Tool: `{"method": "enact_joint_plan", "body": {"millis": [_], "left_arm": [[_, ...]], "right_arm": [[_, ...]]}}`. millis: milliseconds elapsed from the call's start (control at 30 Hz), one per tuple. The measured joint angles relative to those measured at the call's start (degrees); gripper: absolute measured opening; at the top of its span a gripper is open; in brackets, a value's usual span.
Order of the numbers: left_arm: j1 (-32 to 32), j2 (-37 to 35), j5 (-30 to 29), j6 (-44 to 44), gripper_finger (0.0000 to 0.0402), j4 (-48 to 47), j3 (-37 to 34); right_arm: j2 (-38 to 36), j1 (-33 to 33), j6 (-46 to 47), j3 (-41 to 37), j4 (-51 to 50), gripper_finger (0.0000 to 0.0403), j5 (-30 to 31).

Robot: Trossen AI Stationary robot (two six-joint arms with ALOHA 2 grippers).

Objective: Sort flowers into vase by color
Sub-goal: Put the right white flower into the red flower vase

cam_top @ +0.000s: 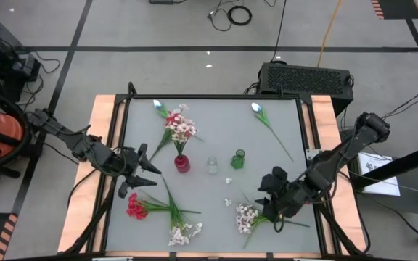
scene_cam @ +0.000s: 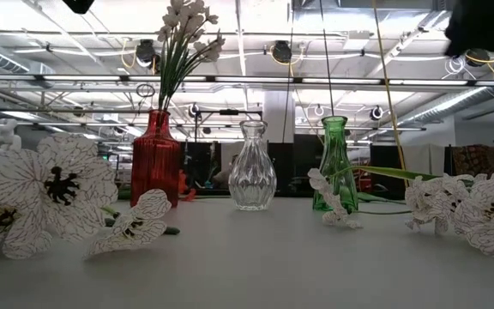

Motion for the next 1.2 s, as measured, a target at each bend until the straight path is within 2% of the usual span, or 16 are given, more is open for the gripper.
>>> {"method": "enact_joint_plan", "body": {"millis": [100,267,500,667,800,1033,1133,1200], "left_arm": [[-0.6,2.2,-0.1,0.0,0.0192,0.0,1.0],[-1.4,5.1,-0.1,1.3,0.0192,-0.3,2.1],[-1.4,6.8,-0.2,3.1,0.0192,-0.4,3.8],[-1.4,6.8,-1.6,4.0,0.0192,-0.4,3.8],[-1.4,6.8,-1.8,4.0,0.0192,-0.2,3.8],[-1.4,6.8,-3.5,4.5,0.0192,-0.1,3.8],[-1.4,6.8,-3.5,5.1,0.0192,-0.1,3.8],[-1.4,6.8,-3.5,5.7,0.0192,0.0,3.8]], "right_arm": [[2.5,-0.1,1.5,0.0,-3.1,0.0212,-1.1],[6.0,1.4,2.1,0.0,-3.1,0.0212,-8.5],[10.6,7.8,8.5,0.0,-3.1,0.0212,-18.0],[13.5,12.0,9.7,0.0,-2.2,0.0212,-15.1],[16.3,12.4,10.7,0.0,-2.3,0.0212,-11.9],[22.2,11.8,6.4,0.0,-1.8,0.0210,-12.3],[22.8,11.4,6.1,0.0,-1.8,0.0190,-12.8],[22.8,11.2,6.0,0.0,-1.8,0.0159,-13.3]]}}
